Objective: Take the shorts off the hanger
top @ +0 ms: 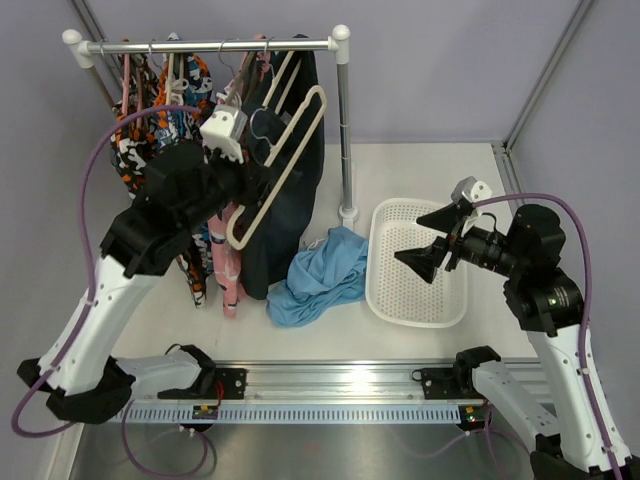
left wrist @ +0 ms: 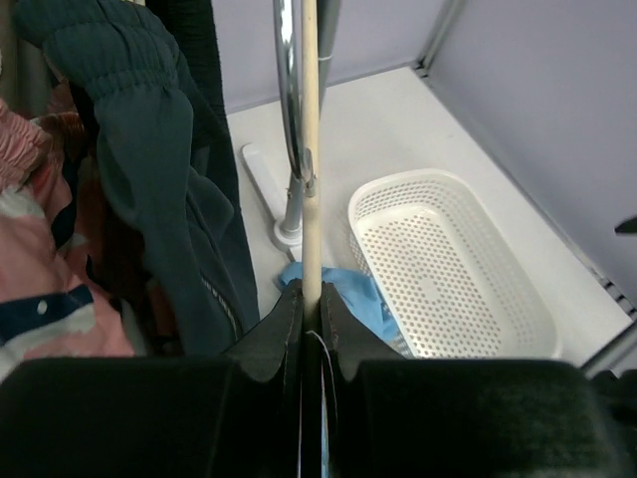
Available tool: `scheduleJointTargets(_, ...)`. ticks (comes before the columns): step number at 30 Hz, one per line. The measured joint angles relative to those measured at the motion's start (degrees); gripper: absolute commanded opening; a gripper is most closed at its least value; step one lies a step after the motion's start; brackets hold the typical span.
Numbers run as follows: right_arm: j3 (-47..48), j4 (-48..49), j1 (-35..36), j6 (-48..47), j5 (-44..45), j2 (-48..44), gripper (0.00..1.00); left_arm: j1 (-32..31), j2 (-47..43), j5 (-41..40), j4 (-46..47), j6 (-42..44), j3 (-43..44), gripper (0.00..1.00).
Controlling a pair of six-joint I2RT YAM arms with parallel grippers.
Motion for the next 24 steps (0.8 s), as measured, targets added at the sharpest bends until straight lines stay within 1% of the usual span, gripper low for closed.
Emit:
scheduleJointTargets(3, -4.26, 0.96, -0.76, 1.77, 0.24, -0.81, 1.0, -0.31, 4.13, -2.82, 0.35, -0.09, 1.64, 0.0)
scheduleJointTargets(7, -7.37, 3.26, -2.34, 3.93, -0.48, -2.73, 0.99, -1.33, 8.81, -6.71, 0.76, 0.09, 6.12, 0.0)
scheduleJointTargets(12, -11.13, 7.63, -3.96, 6.38, -2.54, -5.86, 0.99, -2.95, 14.49, -11.17, 2.56, 1.53, 13.64, 0.0)
scheduleJointTargets(19, -15.23, 11.26, -5.97, 9.44, -5.53, -8.11, 1.0, -3.91, 27.82, -15.39, 2.93, 5.16, 29.0, 0.0)
scheduleJointTargets(24, -16.68, 12.44, -6.4, 10.56, -6.88, -8.5, 0.99, -3.76, 33.48, -18.49, 2.93, 7.41, 33.03, 0.0)
